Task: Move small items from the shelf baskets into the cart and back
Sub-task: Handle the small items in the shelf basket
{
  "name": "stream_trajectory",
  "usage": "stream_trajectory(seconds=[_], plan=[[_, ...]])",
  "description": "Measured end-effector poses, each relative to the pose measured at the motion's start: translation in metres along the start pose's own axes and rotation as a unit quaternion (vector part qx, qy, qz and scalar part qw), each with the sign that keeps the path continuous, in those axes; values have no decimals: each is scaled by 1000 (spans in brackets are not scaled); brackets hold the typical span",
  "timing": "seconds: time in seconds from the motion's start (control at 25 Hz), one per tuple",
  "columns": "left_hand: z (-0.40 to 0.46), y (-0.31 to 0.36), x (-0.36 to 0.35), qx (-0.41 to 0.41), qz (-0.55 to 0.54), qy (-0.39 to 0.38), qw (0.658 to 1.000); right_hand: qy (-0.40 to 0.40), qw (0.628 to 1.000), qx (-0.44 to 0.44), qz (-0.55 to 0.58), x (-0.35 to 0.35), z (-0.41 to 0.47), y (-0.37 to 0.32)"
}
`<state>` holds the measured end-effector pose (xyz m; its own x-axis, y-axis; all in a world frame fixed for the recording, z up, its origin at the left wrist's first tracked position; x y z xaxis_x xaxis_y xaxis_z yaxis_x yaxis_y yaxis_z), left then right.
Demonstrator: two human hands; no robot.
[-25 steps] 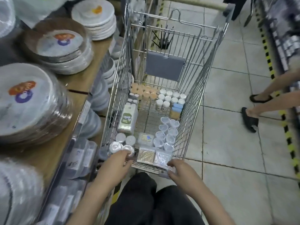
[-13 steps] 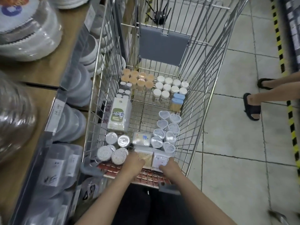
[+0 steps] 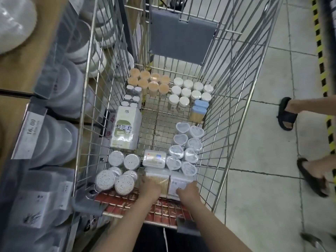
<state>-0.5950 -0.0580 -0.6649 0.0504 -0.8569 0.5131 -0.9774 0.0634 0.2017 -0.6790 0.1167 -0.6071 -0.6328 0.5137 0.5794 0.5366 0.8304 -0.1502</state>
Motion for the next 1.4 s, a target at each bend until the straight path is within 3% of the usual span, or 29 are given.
stream_trajectory(seconds=[0.32,0.6,0.76,1.04,1.24,1.4], plan=[[-45,33,45,-57,110,85,989,73,997,9,-2,7,-12,-2],[-54,45,44,-141,125,89,978,86,995,39,33,14,-27,-8],[-79,52,67,-150,47,84,984,118,990,68,39,40,-48,-16],[-148,67,141,-195,-144,60,968,152,960,216,95,120,-111,-53],[-215,59,200,-203,-281,119,930,89,938,297,156,165,-147,-74],[-288,29,228,-177,-396,183,882,-14,913,356,199,187,-190,-94]])
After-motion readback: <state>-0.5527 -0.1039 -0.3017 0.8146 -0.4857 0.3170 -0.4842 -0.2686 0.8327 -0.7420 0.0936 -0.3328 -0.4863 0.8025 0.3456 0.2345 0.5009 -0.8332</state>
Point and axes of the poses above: each hand's wrist, its own z-axis towards the middle knuckle, its own x-axis out of the back of the hand, y = z × x, the point moved 10 cm from there along z, towards the middle knuckle, and after that the axes turned 10 degrees about y, right-handed, at the moved point
